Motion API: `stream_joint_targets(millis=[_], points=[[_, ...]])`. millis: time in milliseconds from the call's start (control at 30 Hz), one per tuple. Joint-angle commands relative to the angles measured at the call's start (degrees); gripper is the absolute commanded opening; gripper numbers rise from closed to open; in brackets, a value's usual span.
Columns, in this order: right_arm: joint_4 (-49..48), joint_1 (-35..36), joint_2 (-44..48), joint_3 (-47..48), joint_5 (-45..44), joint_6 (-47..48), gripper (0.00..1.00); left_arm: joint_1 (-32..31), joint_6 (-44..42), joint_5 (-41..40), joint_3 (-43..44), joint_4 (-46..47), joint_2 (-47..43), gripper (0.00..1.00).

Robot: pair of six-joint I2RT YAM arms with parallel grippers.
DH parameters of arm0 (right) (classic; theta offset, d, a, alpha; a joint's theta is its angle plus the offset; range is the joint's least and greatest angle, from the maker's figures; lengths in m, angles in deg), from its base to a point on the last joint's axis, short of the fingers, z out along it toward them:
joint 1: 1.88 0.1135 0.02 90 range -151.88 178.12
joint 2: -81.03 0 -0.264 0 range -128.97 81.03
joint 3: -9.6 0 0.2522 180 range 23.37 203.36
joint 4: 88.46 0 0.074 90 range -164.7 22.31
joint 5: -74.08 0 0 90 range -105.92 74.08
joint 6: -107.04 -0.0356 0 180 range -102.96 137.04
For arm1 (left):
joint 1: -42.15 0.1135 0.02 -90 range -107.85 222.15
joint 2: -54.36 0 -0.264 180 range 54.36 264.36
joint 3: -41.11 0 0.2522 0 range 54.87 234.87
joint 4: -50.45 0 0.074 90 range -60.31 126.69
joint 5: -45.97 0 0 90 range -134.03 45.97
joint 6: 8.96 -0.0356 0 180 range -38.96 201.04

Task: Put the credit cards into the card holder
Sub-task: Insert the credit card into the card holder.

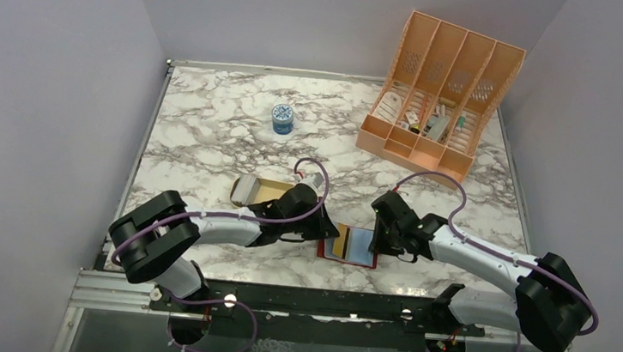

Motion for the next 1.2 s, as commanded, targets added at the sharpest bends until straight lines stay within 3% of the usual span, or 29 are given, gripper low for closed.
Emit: stream_joint_targets(millis=[0, 733, 1167], points=[[-2.9, -0.2, -0.9, -1.3, -1.9, 0.5, 0.21, -0.4, -0.1, 0.2, 1.1, 1.1, 1.4, 0.0], [-3.7, -0.2, -0.6, -2.5, -0.8, -0.2, 0.21, -0.4, -1.1, 1.6, -0.1, 3.3, 1.7, 0.0], [-4.0, -0.3, -1.0, -2.8, -0.7, -0.3, 0.21, -0.6, -0.1, 4.0, -1.9, 9.1, 2.9, 0.0]])
